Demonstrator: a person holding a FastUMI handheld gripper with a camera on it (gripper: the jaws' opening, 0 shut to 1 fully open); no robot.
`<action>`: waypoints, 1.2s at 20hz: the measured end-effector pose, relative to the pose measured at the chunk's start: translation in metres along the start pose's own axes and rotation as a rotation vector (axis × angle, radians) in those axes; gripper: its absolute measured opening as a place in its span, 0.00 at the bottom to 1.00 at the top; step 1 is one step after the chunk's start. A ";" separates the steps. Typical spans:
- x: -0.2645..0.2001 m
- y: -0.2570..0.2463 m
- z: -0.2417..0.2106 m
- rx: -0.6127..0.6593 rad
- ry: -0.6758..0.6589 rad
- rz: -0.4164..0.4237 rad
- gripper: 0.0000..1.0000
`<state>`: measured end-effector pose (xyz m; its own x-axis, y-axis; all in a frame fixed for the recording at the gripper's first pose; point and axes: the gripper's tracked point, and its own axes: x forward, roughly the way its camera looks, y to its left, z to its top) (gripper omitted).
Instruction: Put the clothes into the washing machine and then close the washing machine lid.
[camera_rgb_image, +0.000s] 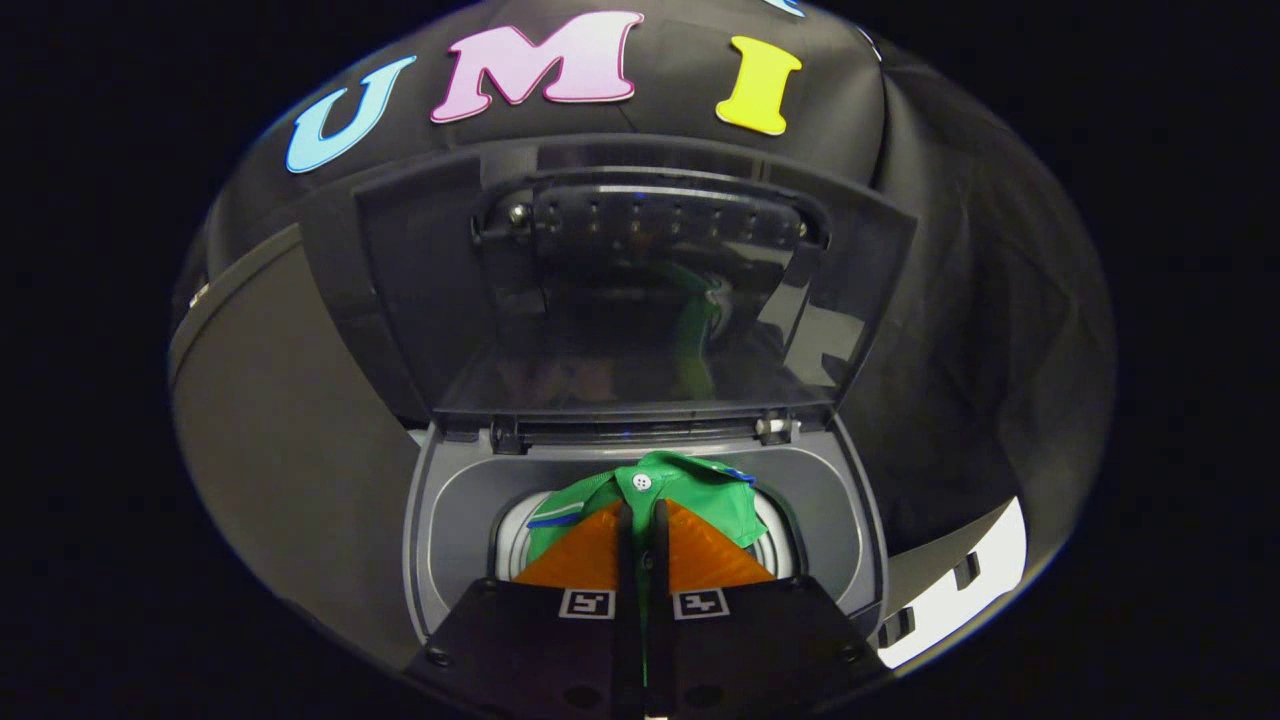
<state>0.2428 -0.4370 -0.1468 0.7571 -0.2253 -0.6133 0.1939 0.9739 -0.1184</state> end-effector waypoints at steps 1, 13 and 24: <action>0.009 0.002 -0.006 -0.003 0.018 0.002 0.06; 0.080 0.007 -0.073 -0.031 0.199 0.040 0.06; 0.088 0.019 -0.101 -0.071 0.287 0.075 0.08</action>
<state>0.2498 -0.4348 -0.2818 0.5584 -0.1450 -0.8168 0.0924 0.9894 -0.1124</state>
